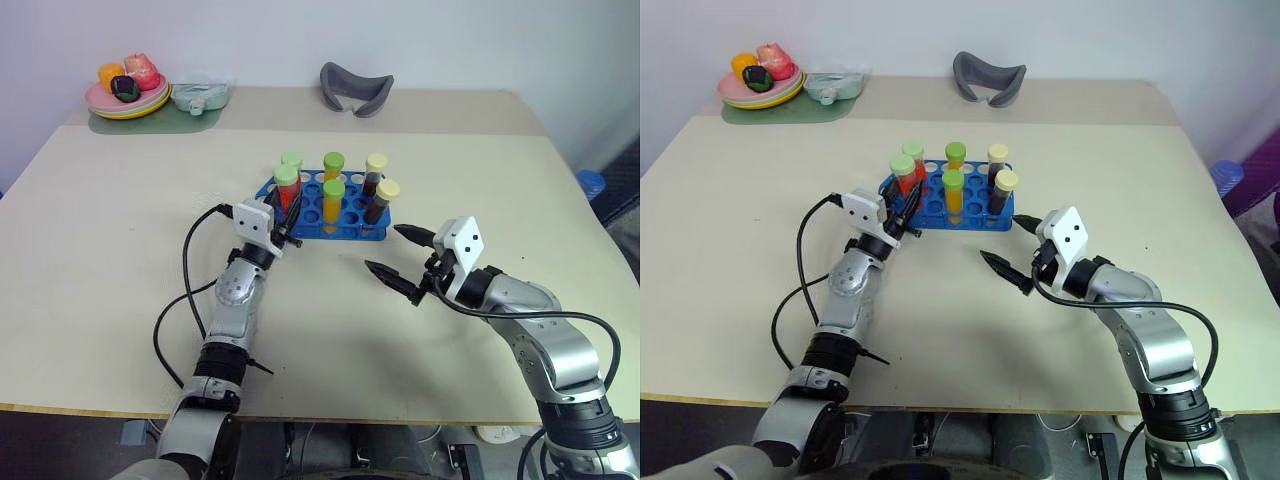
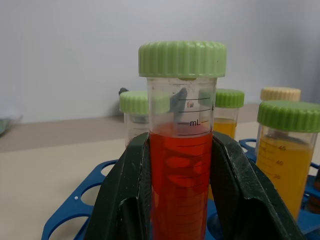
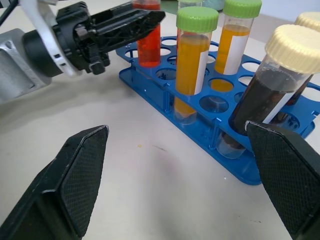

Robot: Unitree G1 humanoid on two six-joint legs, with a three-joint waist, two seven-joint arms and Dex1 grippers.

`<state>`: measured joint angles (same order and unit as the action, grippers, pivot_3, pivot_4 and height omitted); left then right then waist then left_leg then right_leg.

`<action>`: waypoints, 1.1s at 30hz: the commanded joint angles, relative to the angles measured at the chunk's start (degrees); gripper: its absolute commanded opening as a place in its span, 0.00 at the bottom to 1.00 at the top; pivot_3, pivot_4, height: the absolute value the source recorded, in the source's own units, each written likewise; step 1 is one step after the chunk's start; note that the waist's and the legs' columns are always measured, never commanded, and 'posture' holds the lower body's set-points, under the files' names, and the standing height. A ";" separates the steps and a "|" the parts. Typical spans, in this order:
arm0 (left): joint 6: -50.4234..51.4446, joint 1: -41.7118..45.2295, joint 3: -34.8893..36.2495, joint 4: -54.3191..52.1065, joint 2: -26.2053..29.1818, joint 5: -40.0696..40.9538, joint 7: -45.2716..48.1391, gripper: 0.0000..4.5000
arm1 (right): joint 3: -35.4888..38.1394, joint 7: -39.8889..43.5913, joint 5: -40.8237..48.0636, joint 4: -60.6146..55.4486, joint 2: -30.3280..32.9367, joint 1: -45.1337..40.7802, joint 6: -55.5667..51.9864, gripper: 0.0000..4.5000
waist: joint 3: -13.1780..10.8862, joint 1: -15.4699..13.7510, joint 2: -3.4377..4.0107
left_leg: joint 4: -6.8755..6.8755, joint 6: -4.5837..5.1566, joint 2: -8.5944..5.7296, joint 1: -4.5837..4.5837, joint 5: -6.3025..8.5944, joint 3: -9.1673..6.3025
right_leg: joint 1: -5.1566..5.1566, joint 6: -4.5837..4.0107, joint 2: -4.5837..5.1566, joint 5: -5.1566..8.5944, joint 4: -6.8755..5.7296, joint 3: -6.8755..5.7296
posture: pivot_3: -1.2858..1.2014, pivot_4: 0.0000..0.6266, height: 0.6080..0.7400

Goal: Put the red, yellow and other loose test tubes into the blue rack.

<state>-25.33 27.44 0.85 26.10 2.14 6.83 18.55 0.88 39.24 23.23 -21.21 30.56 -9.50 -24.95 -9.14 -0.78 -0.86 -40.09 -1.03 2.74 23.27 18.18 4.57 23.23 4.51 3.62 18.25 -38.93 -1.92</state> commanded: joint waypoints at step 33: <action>30.30 -30.49 17.98 -35.52 31.56 23.67 19.92 0.96 | 20.19 10.85 3.42 4.68 13.32 13.14 3.46 1.00 | 0.01 0.17 0.03 | 0.09 0.16 0.08 -0.12 0.10 -0.02 | -0.16 -0.02 0.01 0.01 0.08 0.06 | 0.52 0.24 0.96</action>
<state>4.19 -2.38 15.85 -7.50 32.38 29.40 37.24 18.14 49.05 25.77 -16.59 42.69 3.50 -22.87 -9.14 -0.61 -0.83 -40.00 -0.83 2.82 23.13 18.30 4.56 23.08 4.50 3.63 18.27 -38.86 -1.86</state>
